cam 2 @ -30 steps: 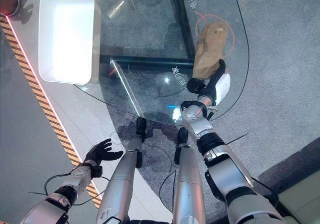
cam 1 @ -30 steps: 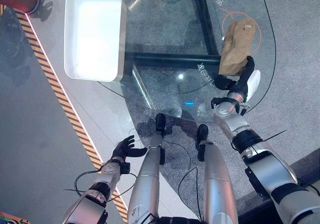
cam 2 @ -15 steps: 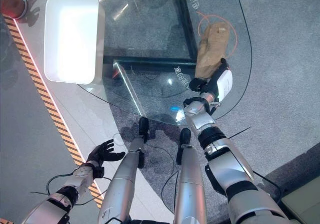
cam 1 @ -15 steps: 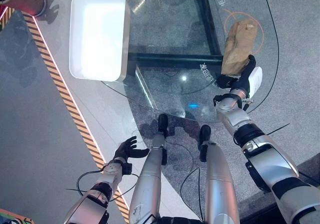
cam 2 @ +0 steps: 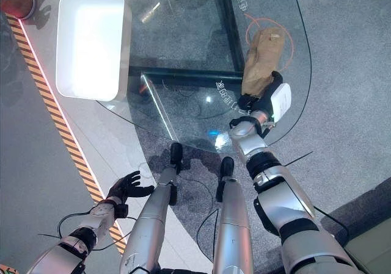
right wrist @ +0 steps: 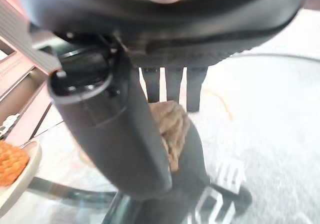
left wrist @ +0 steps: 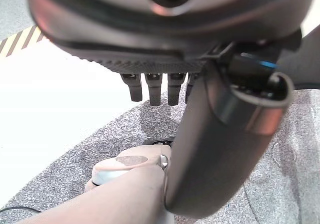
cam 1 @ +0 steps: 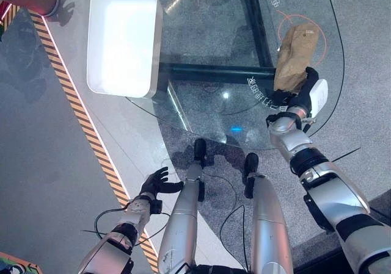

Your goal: Wipe the table with a cloth and put it in the basket.

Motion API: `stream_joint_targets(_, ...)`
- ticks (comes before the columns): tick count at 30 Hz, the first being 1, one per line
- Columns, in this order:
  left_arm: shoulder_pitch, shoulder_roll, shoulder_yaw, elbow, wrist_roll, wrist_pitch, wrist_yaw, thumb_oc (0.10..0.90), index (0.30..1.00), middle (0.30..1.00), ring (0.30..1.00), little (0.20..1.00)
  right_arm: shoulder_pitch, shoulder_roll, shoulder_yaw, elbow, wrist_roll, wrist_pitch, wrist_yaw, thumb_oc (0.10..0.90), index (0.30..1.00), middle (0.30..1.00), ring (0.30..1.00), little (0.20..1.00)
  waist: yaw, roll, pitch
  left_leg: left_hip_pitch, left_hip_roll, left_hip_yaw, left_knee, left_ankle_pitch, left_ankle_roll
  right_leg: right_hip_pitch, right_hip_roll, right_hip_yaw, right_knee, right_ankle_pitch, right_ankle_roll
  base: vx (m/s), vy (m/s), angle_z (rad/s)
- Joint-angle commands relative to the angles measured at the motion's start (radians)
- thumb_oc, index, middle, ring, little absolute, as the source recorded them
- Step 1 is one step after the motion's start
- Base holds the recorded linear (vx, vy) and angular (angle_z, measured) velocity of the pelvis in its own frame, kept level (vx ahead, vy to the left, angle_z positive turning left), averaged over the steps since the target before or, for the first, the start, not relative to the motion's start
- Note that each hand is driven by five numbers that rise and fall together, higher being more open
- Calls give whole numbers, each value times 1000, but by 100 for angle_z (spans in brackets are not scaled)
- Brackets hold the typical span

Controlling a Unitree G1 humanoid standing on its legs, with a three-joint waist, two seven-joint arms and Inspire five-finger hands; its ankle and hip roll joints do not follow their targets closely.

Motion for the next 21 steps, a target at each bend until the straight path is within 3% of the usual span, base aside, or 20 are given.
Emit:
stream_joint_targets(1,14,-3,-19,6,17,5,12,800,900,900,900,900,-101,-3,48,1,-46,-32,79,100,300,300,300,200,21,25,-17,3,-106,79,138,-152,86,39,38,-25,-215,121,7,0,0,0)
stream_joint_targets(21,7,-2,-25,1,12,9,15,800,900,900,900,900,-115,-10,76,1,-119,-23,91,100,300,300,300,200,22,21,-17,-3,-106,81,127,-147,90,31,40,-28,-226,133,13,-4,0,2)
